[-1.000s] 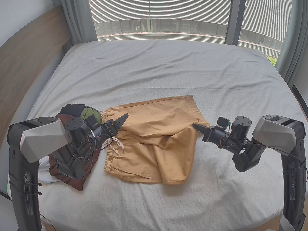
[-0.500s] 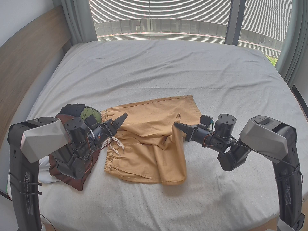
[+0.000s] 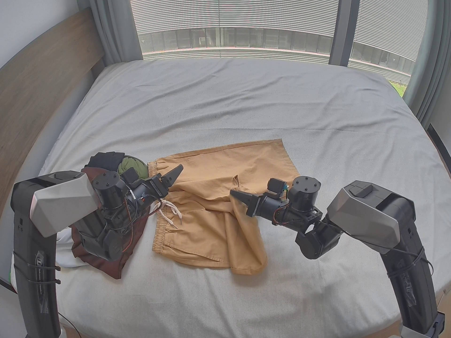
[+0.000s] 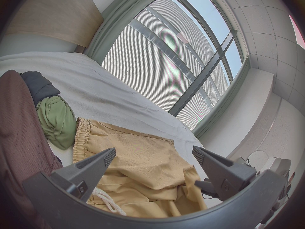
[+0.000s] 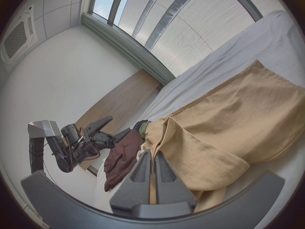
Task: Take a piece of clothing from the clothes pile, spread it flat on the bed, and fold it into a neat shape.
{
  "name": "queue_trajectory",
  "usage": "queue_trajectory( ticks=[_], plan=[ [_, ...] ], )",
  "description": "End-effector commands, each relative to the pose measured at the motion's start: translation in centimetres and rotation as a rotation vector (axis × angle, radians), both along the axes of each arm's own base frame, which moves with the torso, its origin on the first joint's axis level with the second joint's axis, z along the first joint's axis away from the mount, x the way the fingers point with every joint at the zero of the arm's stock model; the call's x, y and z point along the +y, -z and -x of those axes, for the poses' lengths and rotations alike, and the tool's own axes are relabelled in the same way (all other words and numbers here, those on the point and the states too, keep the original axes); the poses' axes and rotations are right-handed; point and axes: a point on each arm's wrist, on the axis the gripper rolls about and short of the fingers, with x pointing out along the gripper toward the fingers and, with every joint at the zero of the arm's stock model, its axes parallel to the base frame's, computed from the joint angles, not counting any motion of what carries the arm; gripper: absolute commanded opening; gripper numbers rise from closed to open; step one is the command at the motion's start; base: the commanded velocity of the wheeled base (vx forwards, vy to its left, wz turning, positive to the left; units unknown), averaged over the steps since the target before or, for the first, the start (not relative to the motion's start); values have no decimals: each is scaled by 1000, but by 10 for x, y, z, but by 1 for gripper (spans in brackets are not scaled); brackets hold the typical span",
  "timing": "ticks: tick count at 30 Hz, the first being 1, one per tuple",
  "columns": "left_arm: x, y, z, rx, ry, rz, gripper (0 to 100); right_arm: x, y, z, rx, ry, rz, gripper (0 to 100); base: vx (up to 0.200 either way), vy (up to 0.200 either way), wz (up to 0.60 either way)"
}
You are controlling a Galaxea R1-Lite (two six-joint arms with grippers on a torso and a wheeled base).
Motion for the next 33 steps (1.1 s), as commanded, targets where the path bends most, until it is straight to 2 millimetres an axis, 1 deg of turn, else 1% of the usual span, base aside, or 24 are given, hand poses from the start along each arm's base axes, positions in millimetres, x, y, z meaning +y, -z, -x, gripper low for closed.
queue_trajectory(
  ticks=[1, 3, 9, 10, 14, 15, 16, 19, 20, 23, 24, 25, 26, 29, 30, 31, 33],
  plan=[
    [0, 1, 0, 2, 0, 0, 100, 6, 15, 3, 26, -15, 14, 0, 0, 0, 0],
    [0, 1, 0, 2, 0, 0, 100, 6, 19, 4, 33, -16, 17, 0, 0, 0, 0],
    [0, 3, 0, 8, 0, -1, 100, 9, 19, 7, 27, -21, 15, 0, 0, 0, 0],
    [0, 3, 0, 8, 0, -1, 100, 9, 19, 7, 27, -21, 15, 100, 0, 0, 0],
    [0, 3, 0, 8, 0, -1, 100, 3, 14, 7, 27, 16, 15, 100, 0, 0, 0],
    [0, 5, -1, 12, 0, -2, 100, -7, -3, 10, 6, 33, 7, 100, 0, 0, 0],
    [0, 6, -1, 13, 0, -4, 100, -14, -9, 11, 2, 43, 6, 100, 0, 0, 0],
    [0, 6, -1, 13, 0, -4, 100, -29, -21, 14, -1, 71, 15, 100, 0, 0, 0],
    [0, 6, -1, 13, -2, -4, 100, -39, -24, 16, -5, 90, 30, 100, 0, 0, 0],
    [0, 6, -1, 13, -2, -4, 100, -59, -19, 17, -3, 128, 75, 100, 0, 0, 0],
    [0, 6, -1, 13, -2, -4, 100, -62, -19, 17, -1, 133, 79, 100, 0, 0, 0],
    [0, 6, -1, 13, -2, -4, 100, -70, -14, 18, 11, 146, 99, 100, 0, 0, 0],
    [0, 6, -1, 11, -2, -3, 100, -74, -10, 21, 23, 151, 112, 100, 0, 0, 0],
    [0, 6, -1, 11, -2, -3, 100, -80, 3, 31, 61, 150, 155, 100, 0, 0, 0],
    [0, 6, -1, 11, -4, -3, 100, -80, 4, 31, 63, 148, 157, 100, 0, 0, 0],
    [0, 6, -1, 11, -4, -3, 100, -82, 11, 39, 80, 132, 177, 100, 0, 0, 0],
    [0, 6, -1, 13, -4, -4, 100, -83, 17, 44, 87, 112, 182, 100, 0, 0, 0]
  ],
)
